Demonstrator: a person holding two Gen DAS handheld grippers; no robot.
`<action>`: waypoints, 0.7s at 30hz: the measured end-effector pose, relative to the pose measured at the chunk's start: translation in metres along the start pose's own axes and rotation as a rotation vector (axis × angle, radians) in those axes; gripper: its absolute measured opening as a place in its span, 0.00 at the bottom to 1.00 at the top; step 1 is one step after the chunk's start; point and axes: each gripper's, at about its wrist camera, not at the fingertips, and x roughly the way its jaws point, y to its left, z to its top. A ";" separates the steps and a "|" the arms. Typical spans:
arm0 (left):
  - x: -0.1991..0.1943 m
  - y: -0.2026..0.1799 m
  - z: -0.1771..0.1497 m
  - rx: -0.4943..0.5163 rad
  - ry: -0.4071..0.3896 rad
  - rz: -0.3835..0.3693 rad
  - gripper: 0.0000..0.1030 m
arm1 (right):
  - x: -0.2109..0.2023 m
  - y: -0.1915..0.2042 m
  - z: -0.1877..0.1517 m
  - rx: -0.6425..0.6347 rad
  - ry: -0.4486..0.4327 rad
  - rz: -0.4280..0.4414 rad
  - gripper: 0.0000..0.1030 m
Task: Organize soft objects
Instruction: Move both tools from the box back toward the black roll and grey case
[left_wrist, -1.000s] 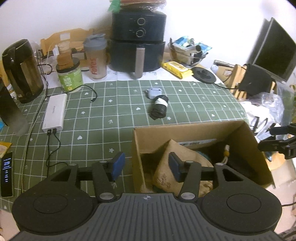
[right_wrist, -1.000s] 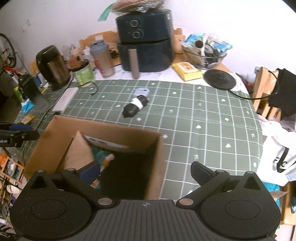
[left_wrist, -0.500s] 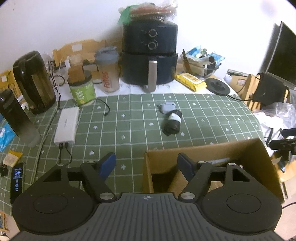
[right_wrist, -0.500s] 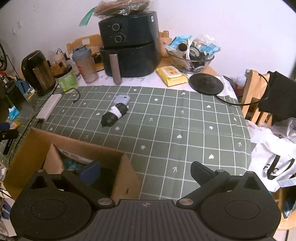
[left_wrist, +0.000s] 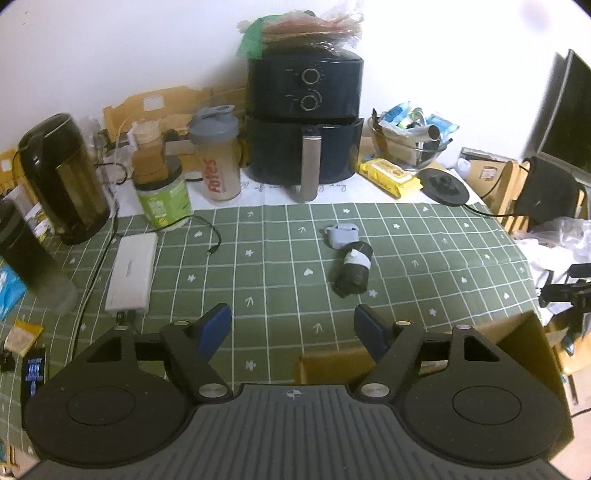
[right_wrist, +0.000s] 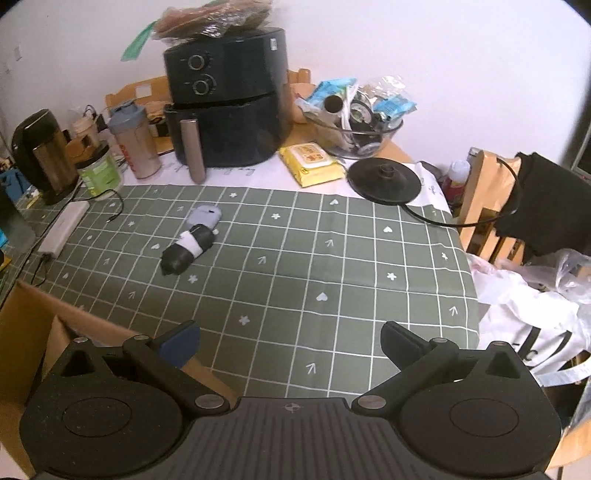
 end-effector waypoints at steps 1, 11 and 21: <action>0.004 0.000 0.004 0.013 0.005 -0.006 0.71 | 0.002 -0.001 0.001 0.007 0.002 -0.008 1.00; 0.044 0.002 0.036 0.079 0.063 -0.049 0.71 | 0.019 -0.005 0.012 0.054 0.011 -0.072 1.00; 0.080 -0.003 0.056 0.122 0.120 -0.104 0.71 | 0.030 0.002 0.022 0.084 0.044 -0.089 1.00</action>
